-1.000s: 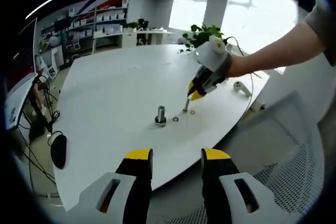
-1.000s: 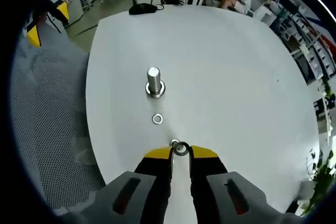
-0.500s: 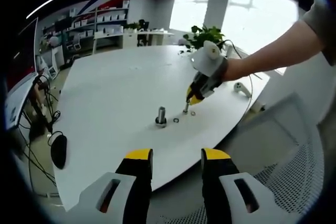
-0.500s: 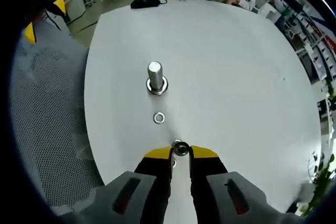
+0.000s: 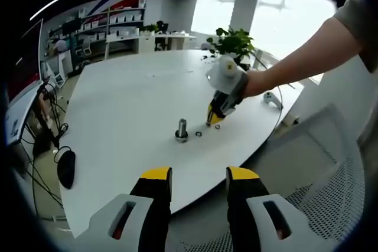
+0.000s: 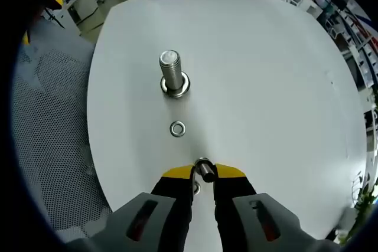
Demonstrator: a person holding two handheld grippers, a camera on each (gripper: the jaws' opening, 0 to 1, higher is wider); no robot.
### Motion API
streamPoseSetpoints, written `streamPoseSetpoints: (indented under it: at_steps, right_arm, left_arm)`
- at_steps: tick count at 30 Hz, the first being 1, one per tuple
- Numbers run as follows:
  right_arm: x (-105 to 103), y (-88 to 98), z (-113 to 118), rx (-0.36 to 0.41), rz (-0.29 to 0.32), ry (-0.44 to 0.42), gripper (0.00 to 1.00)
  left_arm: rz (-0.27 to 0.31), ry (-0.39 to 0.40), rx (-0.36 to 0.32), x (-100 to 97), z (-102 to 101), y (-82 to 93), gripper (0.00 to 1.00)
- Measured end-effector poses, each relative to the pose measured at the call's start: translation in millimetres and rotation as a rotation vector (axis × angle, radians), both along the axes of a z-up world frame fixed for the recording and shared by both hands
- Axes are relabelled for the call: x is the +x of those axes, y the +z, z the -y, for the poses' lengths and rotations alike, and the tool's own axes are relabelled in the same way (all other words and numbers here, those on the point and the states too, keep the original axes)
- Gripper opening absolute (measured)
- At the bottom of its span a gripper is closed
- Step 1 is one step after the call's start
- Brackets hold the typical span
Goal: Place the washer onto the threaded stud by aligning its center hole with the stud, sliding it down to the base, and recovering from edge contact or off-axis alignment until the washer reaches the visible bottom stop.
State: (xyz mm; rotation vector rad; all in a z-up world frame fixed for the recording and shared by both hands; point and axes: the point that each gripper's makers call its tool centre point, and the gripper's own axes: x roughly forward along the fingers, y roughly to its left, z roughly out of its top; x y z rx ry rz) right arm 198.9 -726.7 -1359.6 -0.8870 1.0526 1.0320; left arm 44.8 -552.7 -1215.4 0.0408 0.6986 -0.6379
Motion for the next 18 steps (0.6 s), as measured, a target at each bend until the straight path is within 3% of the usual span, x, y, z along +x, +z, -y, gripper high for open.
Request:
streamPoseSetpoints:
  at_steps: [18]
  right_arm:
    - [-1.8,-5.7,7.7,-0.007,-0.028,-0.03,0.16]
  left_arm:
    - [-0.007,-0.003,0.003,-0.6,0.0,-1.3,0.35]
